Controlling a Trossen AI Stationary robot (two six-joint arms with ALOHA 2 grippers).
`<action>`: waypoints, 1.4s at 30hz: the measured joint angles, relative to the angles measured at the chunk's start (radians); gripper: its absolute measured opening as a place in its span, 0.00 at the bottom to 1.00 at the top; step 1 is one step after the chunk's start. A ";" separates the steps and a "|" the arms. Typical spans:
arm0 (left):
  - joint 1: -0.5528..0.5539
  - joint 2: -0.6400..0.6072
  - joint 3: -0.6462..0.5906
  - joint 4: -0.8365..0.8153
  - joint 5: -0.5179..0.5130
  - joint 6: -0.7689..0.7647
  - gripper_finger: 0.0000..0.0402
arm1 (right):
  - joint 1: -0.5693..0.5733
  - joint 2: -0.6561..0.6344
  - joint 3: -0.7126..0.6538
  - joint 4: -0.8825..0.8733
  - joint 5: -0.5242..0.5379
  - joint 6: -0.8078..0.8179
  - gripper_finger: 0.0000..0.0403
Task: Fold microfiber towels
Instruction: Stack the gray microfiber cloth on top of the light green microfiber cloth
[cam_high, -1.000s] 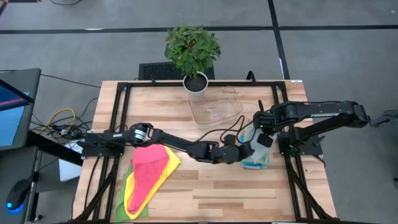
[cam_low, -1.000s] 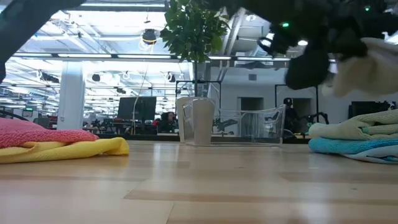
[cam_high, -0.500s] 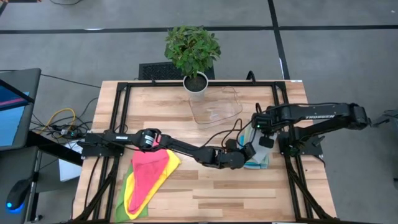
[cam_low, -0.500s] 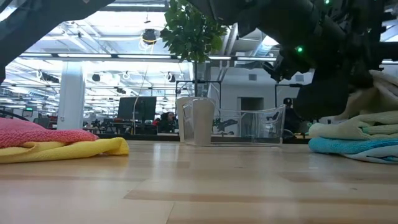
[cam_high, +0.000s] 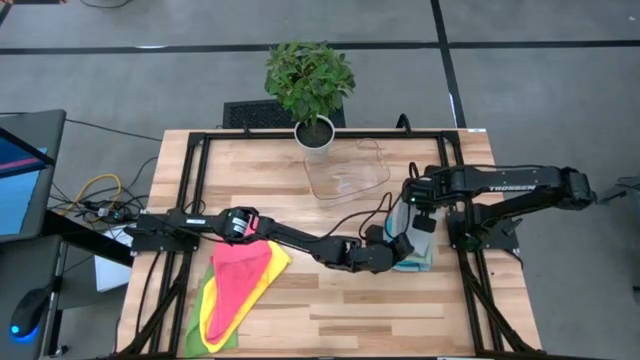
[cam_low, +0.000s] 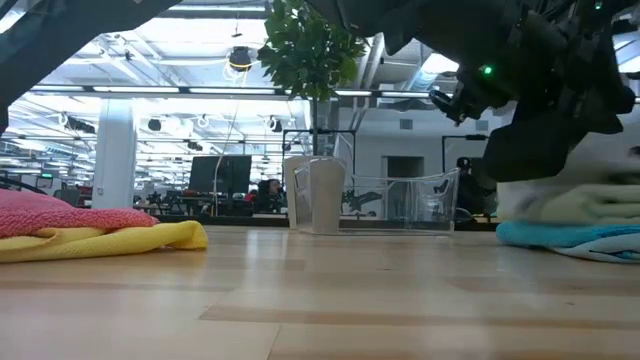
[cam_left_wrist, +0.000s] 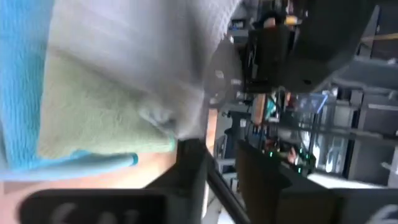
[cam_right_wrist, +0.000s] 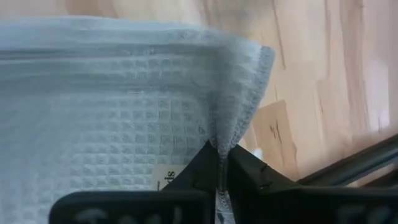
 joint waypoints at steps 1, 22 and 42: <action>0.000 0.000 0.000 0.005 0.012 0.009 0.22 | 0.000 0.000 0.000 0.002 0.004 0.000 0.12; 0.037 -0.058 0.000 0.019 0.138 0.273 0.44 | -0.003 -0.050 0.036 0.057 -0.020 0.054 0.55; 0.106 -0.272 0.000 -0.562 0.164 0.648 0.43 | 0.474 -0.417 -0.095 0.138 -0.182 0.545 0.58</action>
